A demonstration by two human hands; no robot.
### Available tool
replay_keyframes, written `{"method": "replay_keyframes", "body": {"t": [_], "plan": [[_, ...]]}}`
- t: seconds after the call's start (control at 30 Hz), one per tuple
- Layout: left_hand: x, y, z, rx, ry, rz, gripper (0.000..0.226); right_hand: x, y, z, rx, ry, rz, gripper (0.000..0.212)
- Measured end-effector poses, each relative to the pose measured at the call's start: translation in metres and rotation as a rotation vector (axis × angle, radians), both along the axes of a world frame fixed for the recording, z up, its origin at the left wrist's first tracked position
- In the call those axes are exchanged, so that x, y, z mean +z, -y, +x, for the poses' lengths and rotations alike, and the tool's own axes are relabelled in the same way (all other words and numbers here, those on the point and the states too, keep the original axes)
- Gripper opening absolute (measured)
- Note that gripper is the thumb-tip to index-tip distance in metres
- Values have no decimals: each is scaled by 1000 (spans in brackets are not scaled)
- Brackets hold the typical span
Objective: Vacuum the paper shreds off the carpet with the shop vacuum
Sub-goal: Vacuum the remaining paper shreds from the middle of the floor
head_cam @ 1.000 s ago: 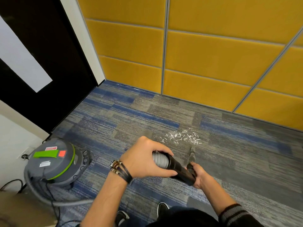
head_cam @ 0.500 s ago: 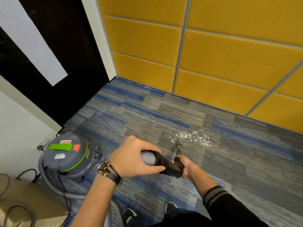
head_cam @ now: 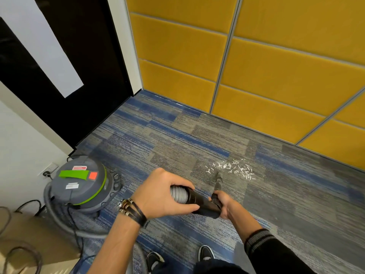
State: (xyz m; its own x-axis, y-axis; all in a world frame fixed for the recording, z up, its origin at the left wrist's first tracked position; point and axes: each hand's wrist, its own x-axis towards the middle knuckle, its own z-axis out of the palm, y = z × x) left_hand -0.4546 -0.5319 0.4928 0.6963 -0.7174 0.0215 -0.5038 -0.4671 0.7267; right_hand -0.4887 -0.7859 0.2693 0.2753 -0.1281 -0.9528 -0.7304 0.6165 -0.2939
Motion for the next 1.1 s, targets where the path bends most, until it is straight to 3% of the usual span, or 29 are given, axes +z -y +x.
{"method": "replay_keyframes", "body": {"t": [0.2,0.37,0.57,0.8,1.1], "plan": [[-3,-28,15,28,-53,-41,38,5,-24,8,-62,50,35,25],[-17,-20,15,4,-135,-28,35,-1,-8,-15,-75,-16,-14,27],[-15,-50,24,60,-39,-13,36,7,-41,14,80,-36,-41,27],[-1,-99,29,102,63,-29,37,6,-101,49,90,51,56,29],[-37,-112,36,103,-147,-84,37,-6,-87,17,62,-65,-79,26]]}}
